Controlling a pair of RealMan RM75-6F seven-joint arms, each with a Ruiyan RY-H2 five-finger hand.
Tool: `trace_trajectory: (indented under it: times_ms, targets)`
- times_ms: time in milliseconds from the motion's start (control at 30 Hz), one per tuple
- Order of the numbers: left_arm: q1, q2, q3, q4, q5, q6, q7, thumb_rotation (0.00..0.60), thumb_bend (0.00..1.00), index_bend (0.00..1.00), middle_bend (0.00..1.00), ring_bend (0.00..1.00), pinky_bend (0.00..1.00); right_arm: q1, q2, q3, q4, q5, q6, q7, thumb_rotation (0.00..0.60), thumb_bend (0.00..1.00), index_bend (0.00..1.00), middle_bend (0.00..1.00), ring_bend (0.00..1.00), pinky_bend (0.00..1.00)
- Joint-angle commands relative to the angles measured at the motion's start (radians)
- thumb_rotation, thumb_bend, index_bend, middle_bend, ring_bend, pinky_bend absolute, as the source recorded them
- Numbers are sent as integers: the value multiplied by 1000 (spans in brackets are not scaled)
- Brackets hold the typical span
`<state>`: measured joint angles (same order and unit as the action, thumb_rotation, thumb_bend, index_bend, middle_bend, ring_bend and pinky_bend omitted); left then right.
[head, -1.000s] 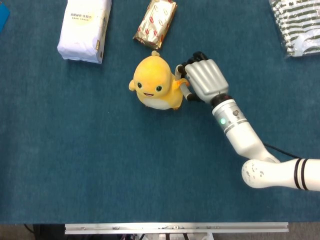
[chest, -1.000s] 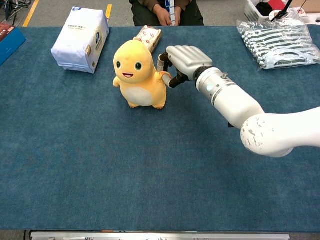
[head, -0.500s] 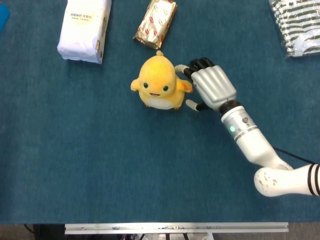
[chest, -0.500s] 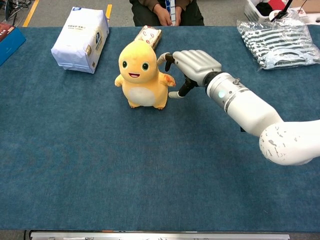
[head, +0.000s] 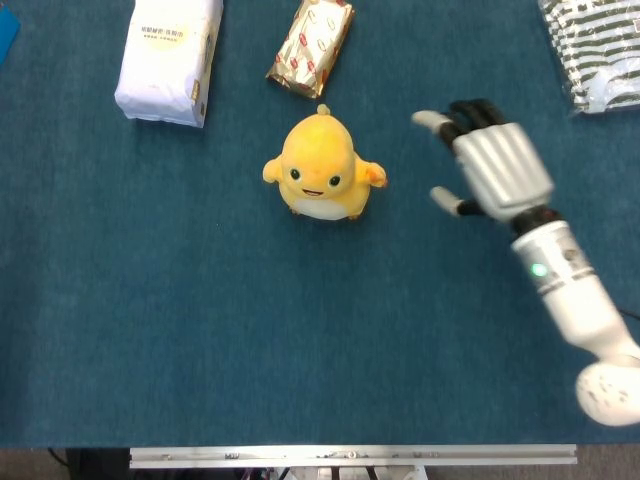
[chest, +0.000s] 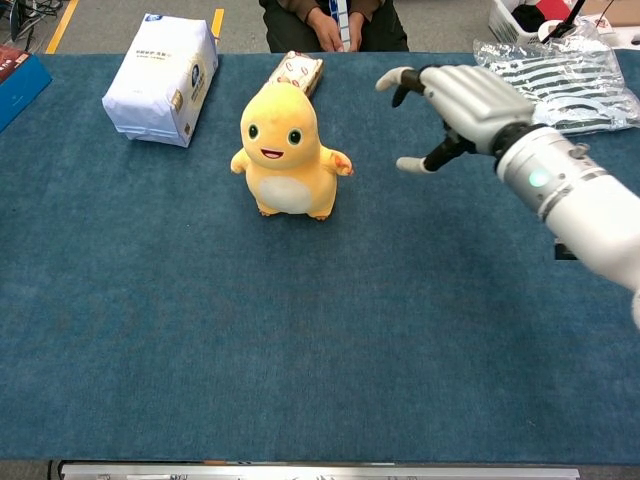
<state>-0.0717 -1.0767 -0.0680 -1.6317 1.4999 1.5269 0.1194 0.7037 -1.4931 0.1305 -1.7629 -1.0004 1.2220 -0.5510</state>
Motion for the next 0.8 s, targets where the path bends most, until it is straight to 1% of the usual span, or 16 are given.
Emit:
trace_trajectory:
  times_ms: [33, 200, 400, 633, 800]
  targets:
    - [-8, -9, -1, 8, -3, -10, 0, 600, 384, 493, 476, 368, 391, -67, 61, -52, -40, -58, 85, -39, 600, 231, 203, 293, 147, 142]
    - [-15, -21, 0, 15, -11, -25, 11, 600, 384, 493, 475, 367, 391, -152, 127, -103, -44, -134, 180, -34, 600, 253, 202, 295, 147, 143]
    - [-23, -31, 5, 14, -12, -39, 24, 600, 384, 493, 476, 367, 391, -245, 195, -132, -64, -190, 264, 12, 600, 253, 203, 298, 147, 142]
    - [-28, -37, 2, 12, -15, -39, 32, 600, 384, 493, 476, 367, 391, -335, 251, -142, -100, -244, 346, 47, 600, 253, 203, 300, 147, 142]
    - [-31, -39, 0, 15, -23, -43, 35, 600, 384, 493, 476, 367, 391, -375, 261, -139, -105, -261, 361, 62, 600, 253, 202, 302, 147, 142]
